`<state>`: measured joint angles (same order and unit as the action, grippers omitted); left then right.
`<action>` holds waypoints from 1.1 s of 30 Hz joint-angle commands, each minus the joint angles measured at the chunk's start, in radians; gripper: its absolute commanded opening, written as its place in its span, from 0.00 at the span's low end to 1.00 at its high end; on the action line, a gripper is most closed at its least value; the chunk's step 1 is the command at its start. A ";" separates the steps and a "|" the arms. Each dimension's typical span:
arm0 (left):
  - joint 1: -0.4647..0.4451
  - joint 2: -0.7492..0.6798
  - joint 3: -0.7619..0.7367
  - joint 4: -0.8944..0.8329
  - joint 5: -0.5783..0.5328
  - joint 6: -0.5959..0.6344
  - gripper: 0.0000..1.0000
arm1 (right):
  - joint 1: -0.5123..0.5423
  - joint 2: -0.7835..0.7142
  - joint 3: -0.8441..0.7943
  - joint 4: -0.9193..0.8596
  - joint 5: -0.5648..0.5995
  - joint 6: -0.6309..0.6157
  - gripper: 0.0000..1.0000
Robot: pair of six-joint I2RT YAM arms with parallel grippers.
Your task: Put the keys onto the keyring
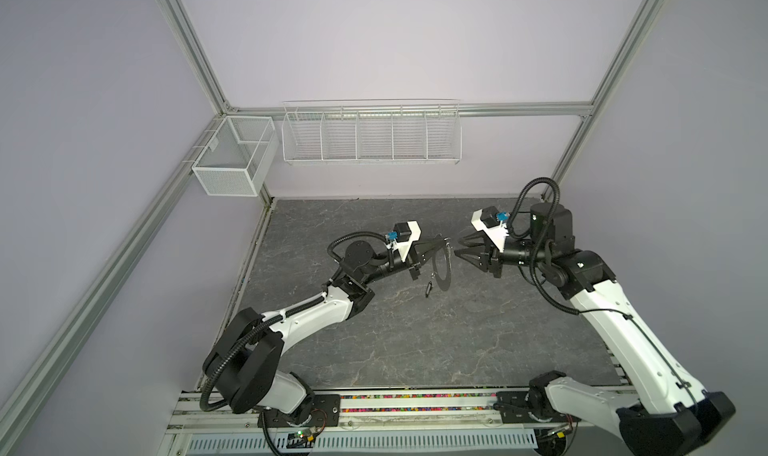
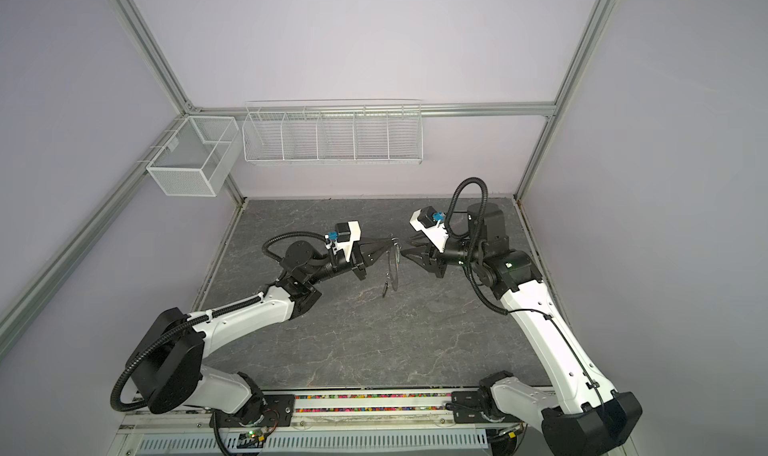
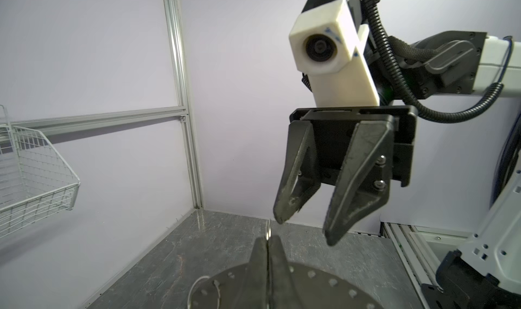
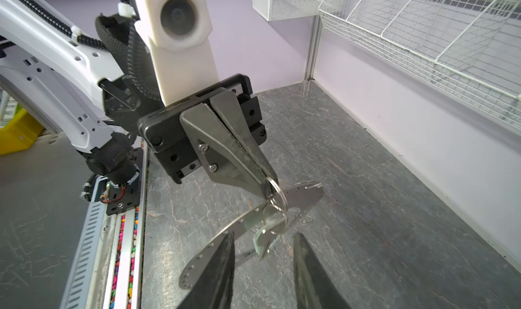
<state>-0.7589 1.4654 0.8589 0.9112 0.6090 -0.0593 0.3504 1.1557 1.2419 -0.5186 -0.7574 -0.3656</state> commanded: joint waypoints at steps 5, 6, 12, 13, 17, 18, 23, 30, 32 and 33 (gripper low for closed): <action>0.005 -0.030 0.021 -0.001 0.042 -0.022 0.00 | -0.004 0.017 0.001 0.053 -0.077 0.027 0.35; 0.004 -0.029 0.020 0.003 0.047 -0.026 0.00 | -0.003 0.020 0.001 0.053 -0.080 0.027 0.34; 0.004 -0.023 0.028 0.012 0.061 -0.034 0.00 | -0.003 0.040 0.004 0.059 -0.089 0.036 0.28; 0.004 -0.022 0.029 0.012 0.063 -0.036 0.00 | -0.003 0.044 0.004 0.059 -0.092 0.036 0.27; 0.005 -0.016 0.035 0.015 0.067 -0.043 0.00 | -0.002 0.053 0.003 0.068 -0.102 0.038 0.23; 0.004 -0.015 0.035 0.017 0.068 -0.045 0.00 | -0.003 0.054 0.004 0.074 -0.106 0.044 0.23; 0.004 -0.007 0.041 0.019 0.071 -0.049 0.00 | -0.001 0.056 0.003 0.087 -0.128 0.049 0.14; 0.005 -0.008 0.042 0.013 0.053 -0.041 0.00 | -0.003 0.046 0.000 0.031 -0.135 0.013 0.07; 0.005 -0.004 0.045 0.003 0.050 -0.036 0.00 | -0.003 0.047 0.003 0.012 -0.130 0.002 0.07; 0.005 -0.004 0.047 -0.006 0.047 -0.031 0.00 | -0.003 0.047 0.007 0.003 -0.128 -0.002 0.07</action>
<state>-0.7567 1.4605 0.8658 0.8879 0.6632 -0.0959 0.3481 1.2072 1.2419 -0.4599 -0.8478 -0.3313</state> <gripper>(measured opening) 0.049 0.069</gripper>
